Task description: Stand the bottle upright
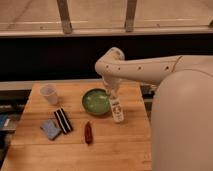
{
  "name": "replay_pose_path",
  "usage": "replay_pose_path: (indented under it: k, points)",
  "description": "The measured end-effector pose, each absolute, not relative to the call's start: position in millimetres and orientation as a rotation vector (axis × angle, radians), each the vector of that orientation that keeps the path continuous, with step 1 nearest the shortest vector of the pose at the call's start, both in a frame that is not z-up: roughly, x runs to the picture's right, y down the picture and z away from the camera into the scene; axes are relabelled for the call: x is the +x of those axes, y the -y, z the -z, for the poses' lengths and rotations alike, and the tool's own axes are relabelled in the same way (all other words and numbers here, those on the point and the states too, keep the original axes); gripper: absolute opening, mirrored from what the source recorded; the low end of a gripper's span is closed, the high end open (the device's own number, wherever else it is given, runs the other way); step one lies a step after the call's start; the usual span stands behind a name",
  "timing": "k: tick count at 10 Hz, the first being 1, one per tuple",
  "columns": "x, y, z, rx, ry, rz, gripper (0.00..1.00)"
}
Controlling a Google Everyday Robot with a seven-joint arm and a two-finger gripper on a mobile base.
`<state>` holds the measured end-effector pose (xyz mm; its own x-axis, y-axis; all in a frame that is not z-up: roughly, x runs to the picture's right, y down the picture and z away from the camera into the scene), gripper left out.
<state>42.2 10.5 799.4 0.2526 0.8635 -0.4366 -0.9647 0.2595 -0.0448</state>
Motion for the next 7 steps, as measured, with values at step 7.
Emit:
replay_pose_path:
  k: [7]
  points:
    - [55, -9, -799, -0.328, -0.336, -1.323, 0.00]
